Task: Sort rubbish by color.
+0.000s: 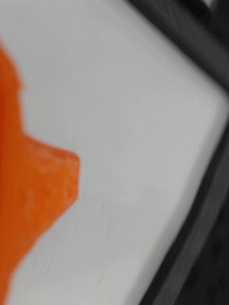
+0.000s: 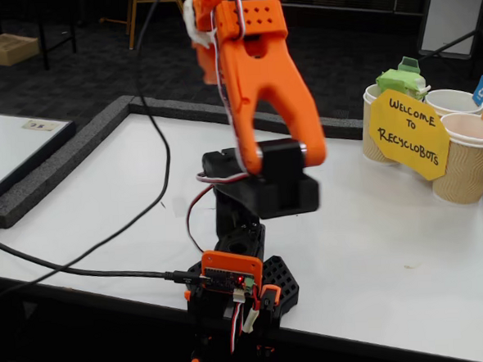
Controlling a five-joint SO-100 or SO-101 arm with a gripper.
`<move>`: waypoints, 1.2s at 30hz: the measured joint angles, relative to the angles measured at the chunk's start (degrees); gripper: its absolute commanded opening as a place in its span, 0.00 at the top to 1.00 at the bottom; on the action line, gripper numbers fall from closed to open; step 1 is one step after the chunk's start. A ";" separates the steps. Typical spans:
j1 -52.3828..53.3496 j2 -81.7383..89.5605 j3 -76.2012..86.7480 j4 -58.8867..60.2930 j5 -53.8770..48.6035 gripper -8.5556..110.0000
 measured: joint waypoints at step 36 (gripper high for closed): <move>8.35 0.00 8.26 -3.16 0.00 0.93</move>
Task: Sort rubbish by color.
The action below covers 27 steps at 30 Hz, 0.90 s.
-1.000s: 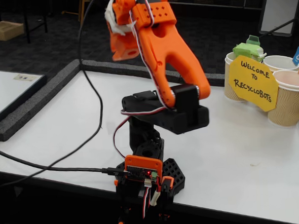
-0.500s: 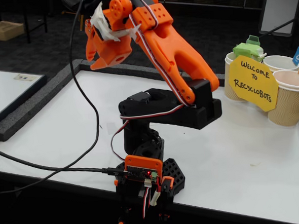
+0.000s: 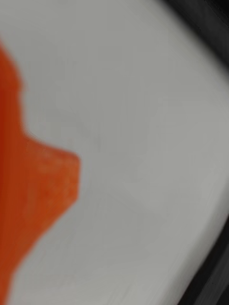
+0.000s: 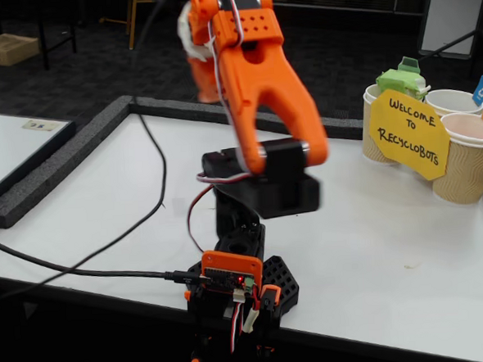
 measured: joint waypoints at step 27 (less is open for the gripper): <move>29.00 12.48 28.83 -17.31 0.00 0.93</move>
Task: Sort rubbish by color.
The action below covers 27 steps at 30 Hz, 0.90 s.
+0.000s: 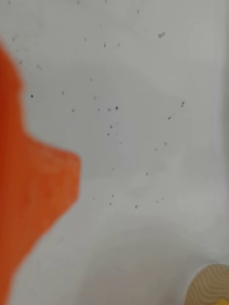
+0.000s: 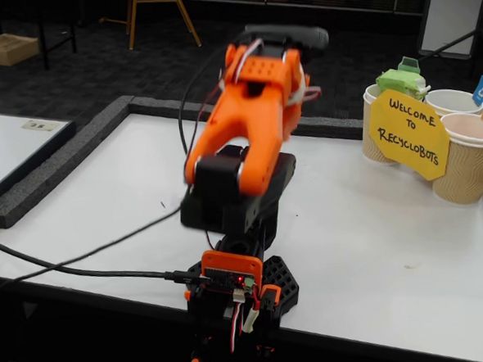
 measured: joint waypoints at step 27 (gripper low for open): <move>2.20 10.72 16.88 2.02 0.00 0.91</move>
